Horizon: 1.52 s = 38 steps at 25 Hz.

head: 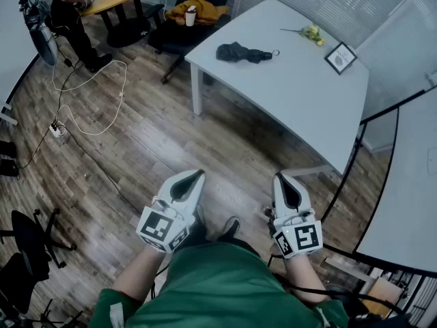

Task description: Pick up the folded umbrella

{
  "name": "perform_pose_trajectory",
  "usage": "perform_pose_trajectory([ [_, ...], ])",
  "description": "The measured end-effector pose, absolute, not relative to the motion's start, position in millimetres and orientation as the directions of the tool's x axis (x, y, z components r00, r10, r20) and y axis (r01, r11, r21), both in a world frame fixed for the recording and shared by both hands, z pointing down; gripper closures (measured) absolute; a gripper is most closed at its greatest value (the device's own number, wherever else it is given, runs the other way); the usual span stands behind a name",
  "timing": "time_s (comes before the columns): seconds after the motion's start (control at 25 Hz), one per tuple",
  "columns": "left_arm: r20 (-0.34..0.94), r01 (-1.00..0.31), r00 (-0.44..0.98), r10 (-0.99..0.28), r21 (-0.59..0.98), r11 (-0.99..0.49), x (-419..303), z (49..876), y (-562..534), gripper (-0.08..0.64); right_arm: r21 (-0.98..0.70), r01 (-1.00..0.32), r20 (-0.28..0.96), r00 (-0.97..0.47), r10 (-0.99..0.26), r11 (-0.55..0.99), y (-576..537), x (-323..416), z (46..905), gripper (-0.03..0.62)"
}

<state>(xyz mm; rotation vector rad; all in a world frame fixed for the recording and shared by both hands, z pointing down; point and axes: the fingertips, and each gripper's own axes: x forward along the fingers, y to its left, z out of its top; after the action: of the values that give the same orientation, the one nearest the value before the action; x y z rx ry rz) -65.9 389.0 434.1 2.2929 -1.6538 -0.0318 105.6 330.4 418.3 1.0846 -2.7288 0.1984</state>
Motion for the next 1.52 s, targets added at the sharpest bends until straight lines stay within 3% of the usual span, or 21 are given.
perform_pose_trajectory([
  [0.36, 0.126, -0.94, 0.329, -0.936, 0.139, -0.312, 58, 415, 345, 0.546, -0.07, -0.659, 0.145, -0.749, -0.646, 0.749, 303, 205, 432, 0.589],
  [0.64, 0.12, -0.954, 0.295, -0.948, 0.089, -0.285, 113, 401, 338, 0.546, -0.104, -0.627, 0.1, -0.779, -0.619, 0.772, 296, 266, 431, 0.589],
  [1.16, 0.085, -0.983, 0.18, -0.98, 0.055, -0.176, 99, 381, 336, 0.546, -0.08, -0.632, 0.059, -0.775, -0.63, 0.771, 277, 301, 414, 0.589],
  [1.52, 0.055, -0.963, 0.247, -0.967, 0.121, -0.239, 67, 390, 279, 0.548, -0.045, -0.697, 0.083, -0.717, -0.692, 0.716, 230, 282, 412, 0.589],
])
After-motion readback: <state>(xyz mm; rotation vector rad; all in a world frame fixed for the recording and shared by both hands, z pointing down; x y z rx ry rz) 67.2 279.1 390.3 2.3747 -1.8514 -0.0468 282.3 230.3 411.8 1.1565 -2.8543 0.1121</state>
